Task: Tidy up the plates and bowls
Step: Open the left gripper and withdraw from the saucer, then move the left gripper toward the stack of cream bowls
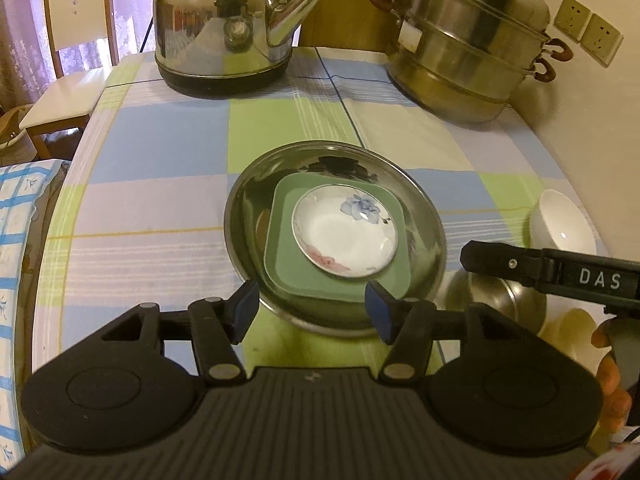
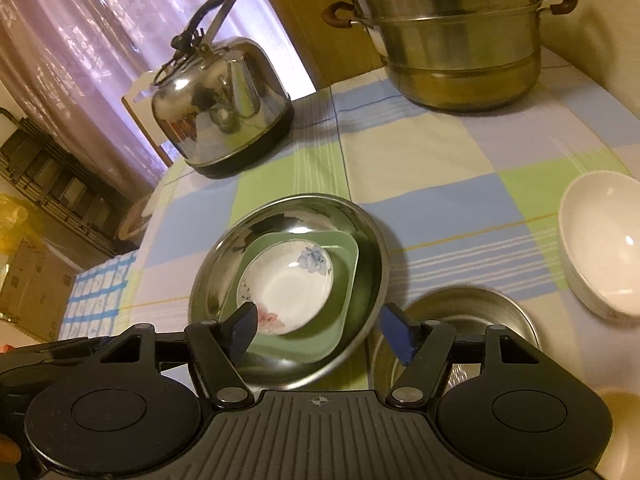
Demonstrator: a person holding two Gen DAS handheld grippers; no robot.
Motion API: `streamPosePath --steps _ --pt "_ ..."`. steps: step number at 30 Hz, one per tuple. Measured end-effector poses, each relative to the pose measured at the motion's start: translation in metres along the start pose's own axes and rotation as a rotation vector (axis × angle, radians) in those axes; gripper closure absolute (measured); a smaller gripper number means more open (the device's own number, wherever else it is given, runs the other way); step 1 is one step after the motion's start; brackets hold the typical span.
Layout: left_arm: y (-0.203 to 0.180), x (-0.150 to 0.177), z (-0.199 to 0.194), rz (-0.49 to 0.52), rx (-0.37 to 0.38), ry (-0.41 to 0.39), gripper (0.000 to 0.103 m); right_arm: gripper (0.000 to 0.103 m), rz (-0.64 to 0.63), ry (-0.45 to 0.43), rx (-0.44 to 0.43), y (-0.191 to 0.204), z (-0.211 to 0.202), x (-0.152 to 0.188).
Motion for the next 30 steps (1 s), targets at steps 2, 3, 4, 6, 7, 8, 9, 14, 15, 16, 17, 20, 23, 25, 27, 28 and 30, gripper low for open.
streamPosePath --steps 2,3,4,6,7,8,9,14,15,16,17,20,23,25,27,28,30 --pt "-0.004 0.004 -0.006 -0.003 0.005 -0.002 0.046 0.034 0.000 -0.004 -0.005 0.000 -0.008 0.004" --pt "-0.006 0.006 -0.010 -0.006 0.010 -0.003 0.046 0.034 -0.002 -0.006 -0.007 0.001 -0.013 0.006" --pt "-0.008 0.007 -0.013 -0.008 0.013 -0.003 0.046 0.034 -0.006 -0.008 -0.010 0.001 -0.018 0.009" --pt "-0.012 0.012 -0.019 -0.008 0.017 -0.001 0.046 0.034 -0.012 -0.010 -0.013 0.001 -0.027 0.014" --pt "-0.015 0.014 -0.022 -0.004 0.018 -0.002 0.046 0.034 -0.015 -0.009 -0.016 0.001 -0.031 0.016" --pt "-0.017 0.016 -0.025 0.000 0.020 -0.004 0.046 0.034 -0.020 -0.008 -0.019 0.001 -0.037 0.019" --pt "-0.020 0.018 -0.028 0.005 0.022 -0.004 0.046 0.034 -0.026 -0.006 -0.022 0.001 -0.041 0.022" --pt "-0.037 0.031 -0.042 0.015 0.047 0.004 0.046 0.034 -0.060 0.007 -0.022 -0.004 -0.063 0.037" --pt "-0.041 0.034 -0.044 0.020 0.052 0.005 0.046 0.034 -0.061 0.012 -0.021 -0.006 -0.067 0.039" --pt "-0.045 0.037 -0.047 0.027 0.059 0.007 0.046 0.034 -0.063 0.017 -0.020 -0.008 -0.070 0.042" --pt "-0.049 0.039 -0.048 0.032 0.065 0.009 0.046 0.034 -0.063 0.022 -0.019 -0.010 -0.074 0.045" --pt "-0.062 0.045 -0.053 0.044 0.081 0.015 0.046 0.034 -0.066 0.036 -0.008 -0.019 -0.086 0.053" --pt "-0.074 0.051 -0.058 0.052 0.098 0.018 0.046 0.034 -0.068 0.048 0.002 -0.030 -0.099 0.061" --pt "-0.083 0.055 -0.060 0.057 0.110 0.021 0.046 0.034 -0.063 0.059 0.013 -0.039 -0.106 0.067" --pt "-0.093 0.061 -0.063 0.063 0.123 0.024 0.046 0.034 -0.056 0.067 0.025 -0.048 -0.115 0.073" --pt "-0.097 0.064 -0.065 0.066 0.127 0.026 0.046 0.034 -0.053 0.068 0.032 -0.053 -0.120 0.075" --pt "-0.107 0.069 -0.067 0.072 0.137 0.032 0.046 0.034 -0.050 0.074 0.042 -0.060 -0.128 0.079"
Point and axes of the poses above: each gripper's, at about its wrist camera, not at the fingertips, and z roughly the way its jaws point, y to its left, x to its underside, the point moved 8 cm from there along z, roughly the way its jaws point, and after that the axes turned 7 degrees about -y, right-handed, at the moved point
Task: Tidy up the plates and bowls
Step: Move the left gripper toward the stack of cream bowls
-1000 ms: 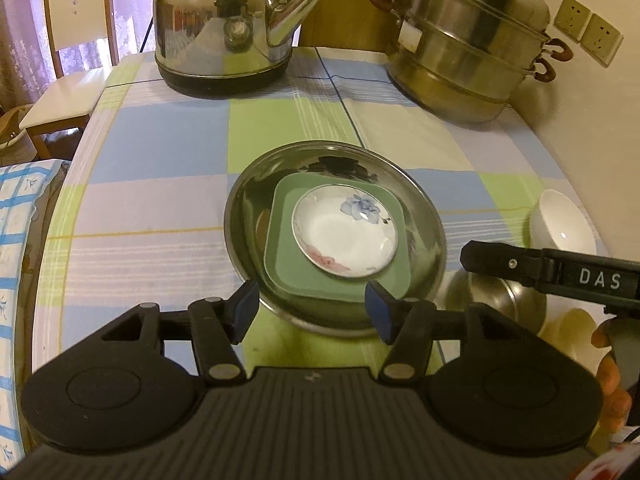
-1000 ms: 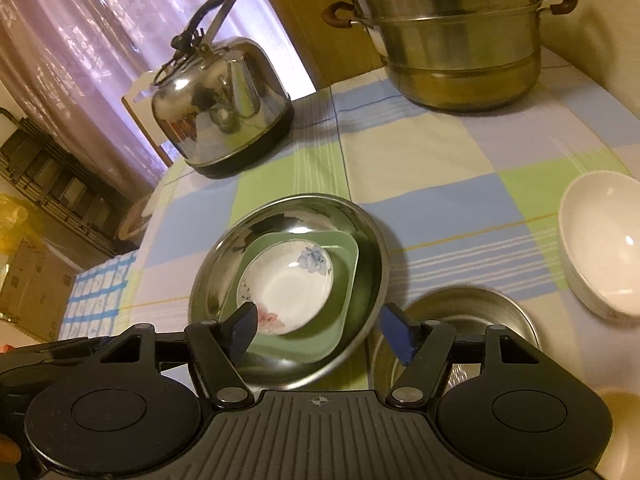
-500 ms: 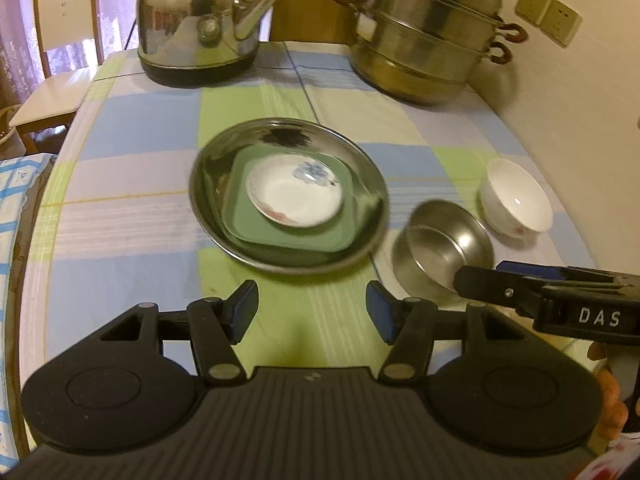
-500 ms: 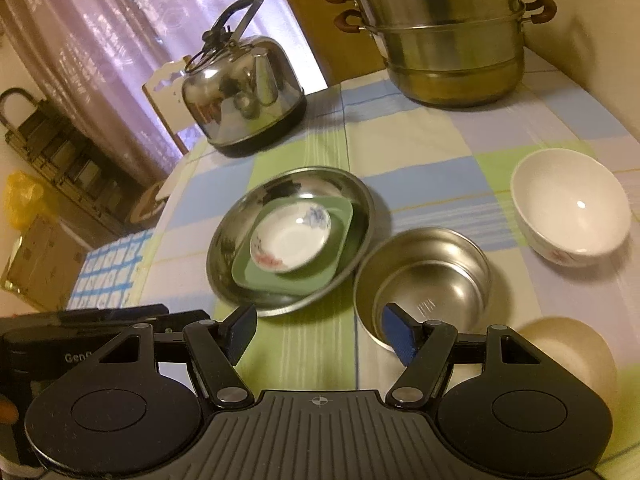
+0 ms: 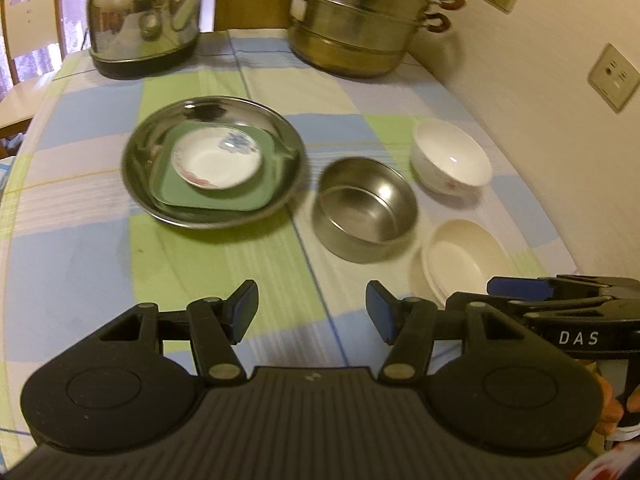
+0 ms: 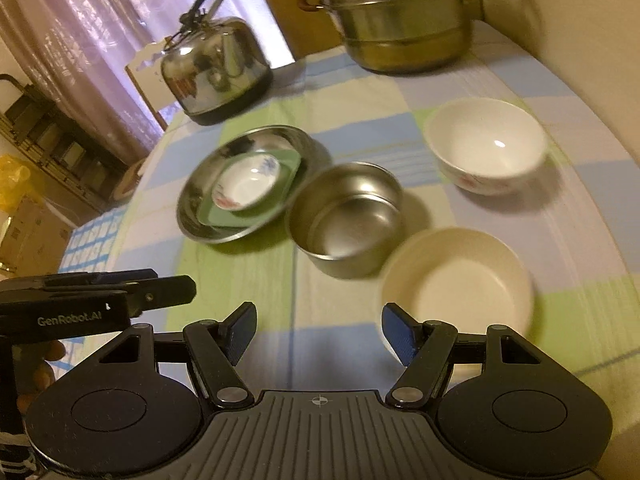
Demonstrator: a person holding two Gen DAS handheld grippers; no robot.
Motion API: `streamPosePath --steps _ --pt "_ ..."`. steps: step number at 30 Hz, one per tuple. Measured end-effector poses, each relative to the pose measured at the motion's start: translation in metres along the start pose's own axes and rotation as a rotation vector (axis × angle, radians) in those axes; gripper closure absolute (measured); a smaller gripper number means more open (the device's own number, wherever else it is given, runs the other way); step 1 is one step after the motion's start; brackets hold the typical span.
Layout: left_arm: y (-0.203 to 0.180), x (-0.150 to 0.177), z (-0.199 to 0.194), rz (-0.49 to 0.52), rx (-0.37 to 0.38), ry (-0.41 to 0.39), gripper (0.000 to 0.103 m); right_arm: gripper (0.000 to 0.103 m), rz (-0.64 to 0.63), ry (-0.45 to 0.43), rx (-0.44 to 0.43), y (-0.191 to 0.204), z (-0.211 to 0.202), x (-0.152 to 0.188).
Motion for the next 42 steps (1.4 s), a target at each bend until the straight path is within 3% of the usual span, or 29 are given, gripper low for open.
streamPosePath --steps 14,27,42 --pt "-0.074 0.035 -0.006 0.039 0.034 0.014 0.046 0.034 0.024 -0.008 0.049 -0.050 -0.055 0.029" --pt "-0.116 0.054 -0.005 0.030 0.008 -0.005 0.046 0.034 0.022 -0.023 0.087 -0.093 -0.085 0.042" --pt "-0.132 0.041 0.036 0.083 0.006 -0.010 0.054 0.034 0.088 -0.062 0.136 -0.128 -0.071 0.029"
Point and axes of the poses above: each gripper's, at about its wrist camera, not at the fingertips, and z roughly the way its jaws point, y to its left, x to its underside, the point moved 8 cm from there along z, roughly the way its jaws point, and after that the axes turned 7 degrees about -y, right-handed, at the moved point
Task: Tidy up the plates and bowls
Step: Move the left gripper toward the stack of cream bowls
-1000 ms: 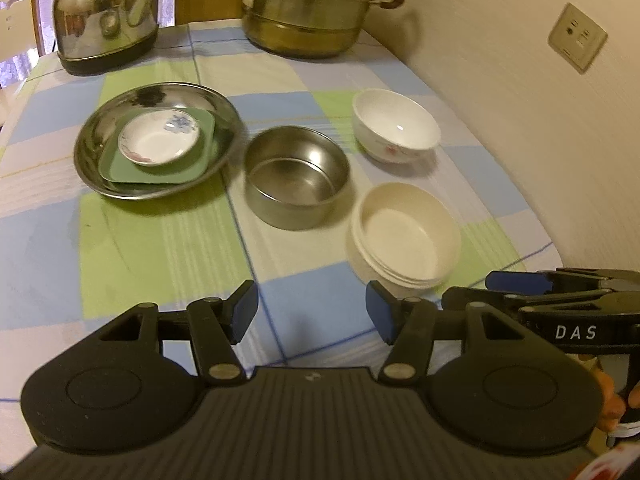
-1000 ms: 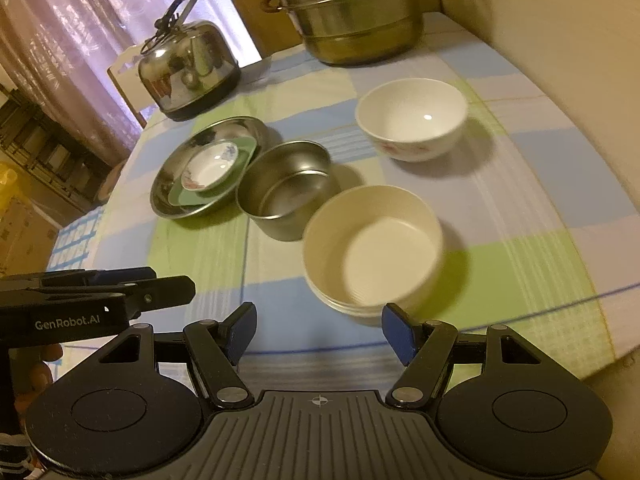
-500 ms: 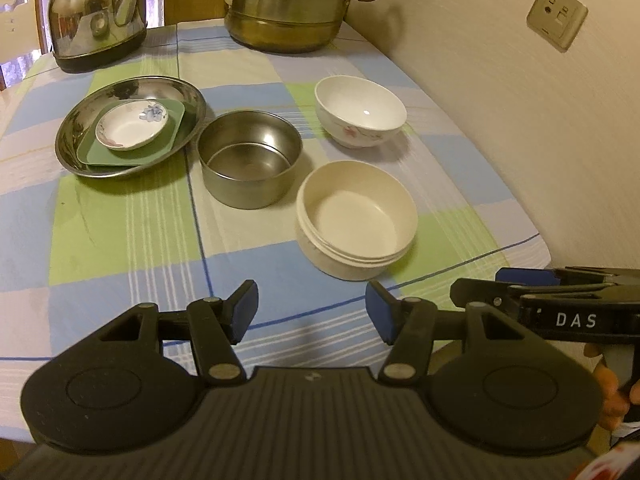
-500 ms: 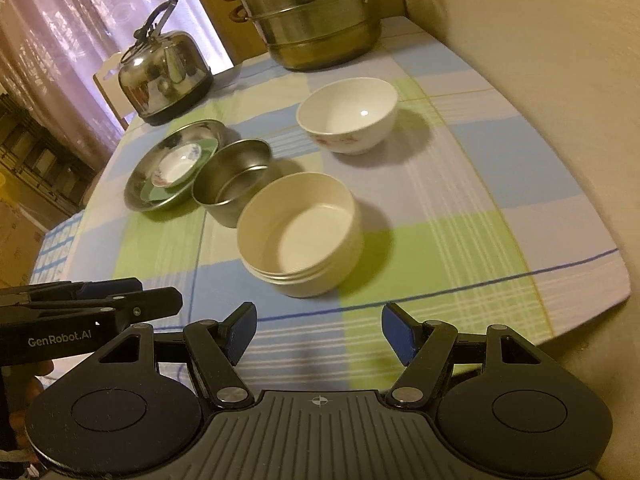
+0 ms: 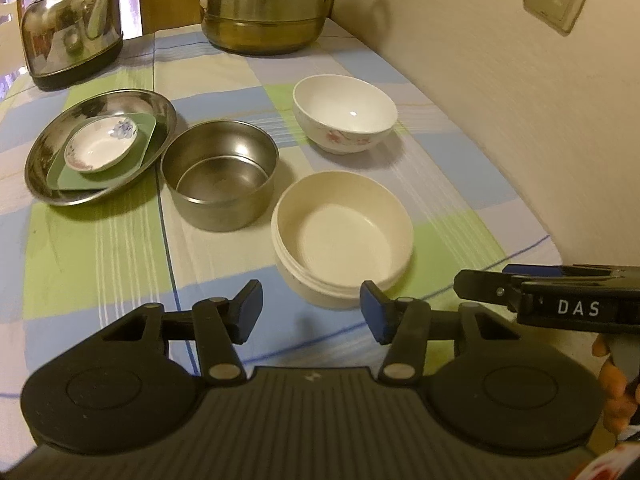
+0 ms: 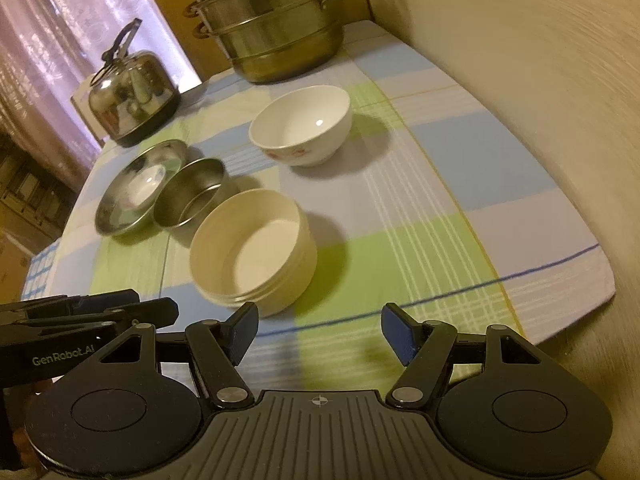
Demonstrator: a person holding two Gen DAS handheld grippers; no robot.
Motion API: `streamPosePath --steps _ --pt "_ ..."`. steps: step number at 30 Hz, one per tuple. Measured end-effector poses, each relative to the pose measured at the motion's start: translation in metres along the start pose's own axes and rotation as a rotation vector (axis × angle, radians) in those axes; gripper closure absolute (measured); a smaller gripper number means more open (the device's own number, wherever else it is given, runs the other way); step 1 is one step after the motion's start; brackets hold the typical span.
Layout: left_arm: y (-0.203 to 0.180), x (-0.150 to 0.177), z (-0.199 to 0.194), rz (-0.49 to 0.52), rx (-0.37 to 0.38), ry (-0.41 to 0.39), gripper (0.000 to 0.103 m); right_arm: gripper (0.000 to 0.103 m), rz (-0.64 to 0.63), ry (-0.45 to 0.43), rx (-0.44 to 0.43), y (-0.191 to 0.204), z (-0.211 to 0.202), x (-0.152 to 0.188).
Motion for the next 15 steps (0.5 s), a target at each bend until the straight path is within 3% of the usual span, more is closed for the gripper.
streamPosePath --steps 7,15 --pt "0.010 -0.011 0.029 0.011 0.012 0.030 0.058 0.035 0.009 0.004 0.007 0.004 0.024 -0.011" --pt "0.019 -0.014 0.051 0.040 0.046 0.077 0.061 0.047 0.022 0.029 0.022 0.011 0.050 -0.016"
Point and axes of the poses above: each gripper's, at about its wrist camera, not at the fingertips, and z roughly the way its jaws point, y to its left, x to its underside, the point moved 8 cm from there along z, roughly the way its jaws point, and after that the axes turned 7 degrees about -y, right-handed, at the moved point
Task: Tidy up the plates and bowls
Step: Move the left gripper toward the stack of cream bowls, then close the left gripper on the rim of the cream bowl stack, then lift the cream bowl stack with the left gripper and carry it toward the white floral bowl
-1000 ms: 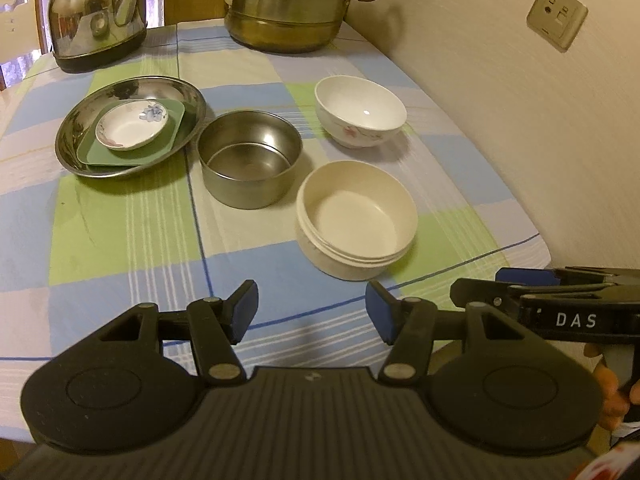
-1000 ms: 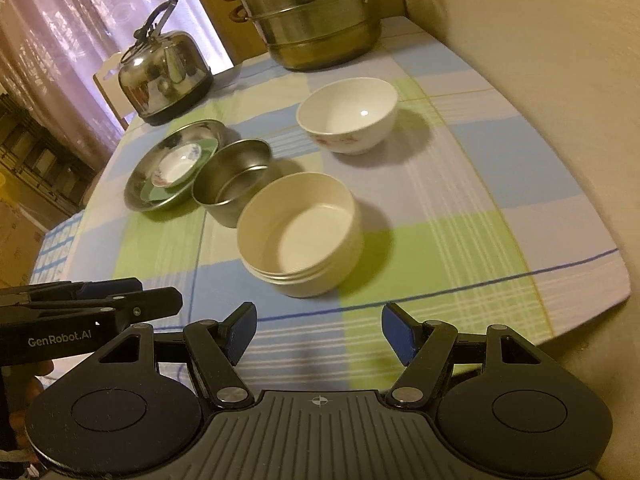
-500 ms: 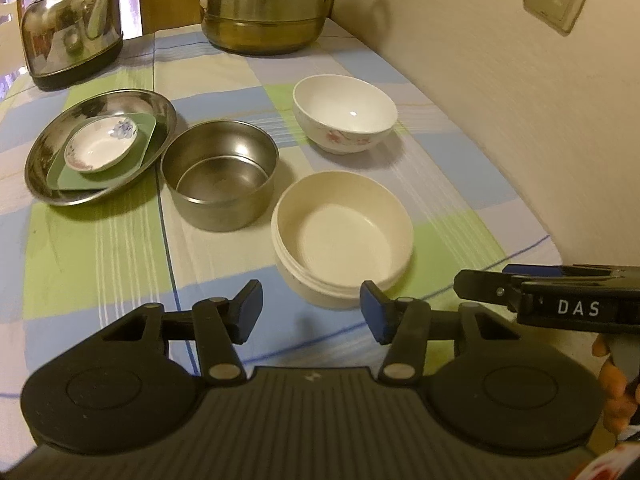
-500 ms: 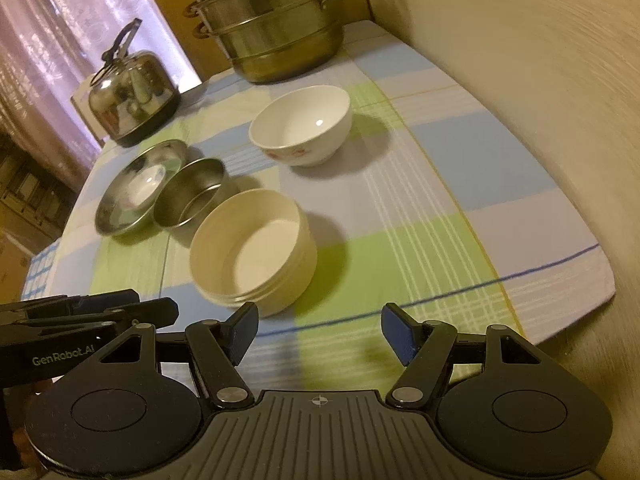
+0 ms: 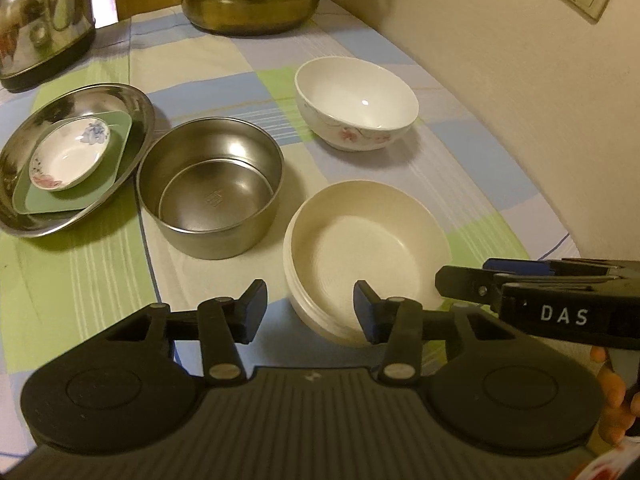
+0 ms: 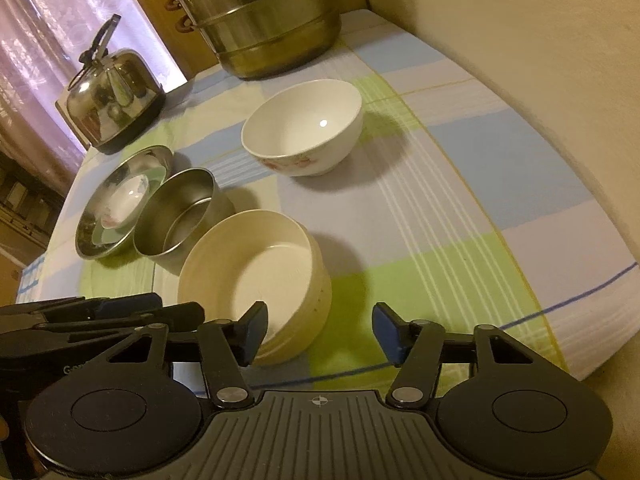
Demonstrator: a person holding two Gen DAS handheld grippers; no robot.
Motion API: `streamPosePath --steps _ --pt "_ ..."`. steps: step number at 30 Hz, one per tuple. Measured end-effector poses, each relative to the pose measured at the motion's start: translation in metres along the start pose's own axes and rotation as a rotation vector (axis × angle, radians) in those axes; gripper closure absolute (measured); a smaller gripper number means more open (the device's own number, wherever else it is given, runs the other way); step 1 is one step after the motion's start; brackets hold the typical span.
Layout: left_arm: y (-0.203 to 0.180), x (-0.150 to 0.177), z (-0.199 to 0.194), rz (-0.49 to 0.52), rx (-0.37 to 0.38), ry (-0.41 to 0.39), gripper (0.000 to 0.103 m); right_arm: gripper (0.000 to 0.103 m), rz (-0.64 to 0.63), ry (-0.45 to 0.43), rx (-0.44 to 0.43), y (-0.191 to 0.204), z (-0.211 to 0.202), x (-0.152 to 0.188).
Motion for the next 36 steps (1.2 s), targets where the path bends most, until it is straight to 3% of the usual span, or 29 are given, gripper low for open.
streamPosePath --steps 12,16,19,36 --pt "0.010 -0.003 0.023 0.024 0.044 0.064 0.074 0.069 0.020 0.026 0.034 0.003 0.016 0.001" --pt "0.008 -0.003 0.027 0.024 0.076 0.076 0.083 0.078 0.015 0.022 0.036 0.005 0.017 0.001" --pt "0.007 -0.003 0.027 0.039 0.081 0.076 0.083 0.084 0.005 0.021 0.032 0.008 0.017 0.001" --pt "0.001 -0.020 0.009 0.071 0.127 0.039 0.083 0.086 0.016 0.008 0.051 0.011 0.000 -0.010"
Point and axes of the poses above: each gripper's, at about its wrist camera, not at the fingertips, and z roughly the way its jaws point, y to its left, x to its underside, the point moved 8 cm from there along z, roughly the way its jaws point, and after that the axes turned 7 degrees about -y, right-handed, at the moved point
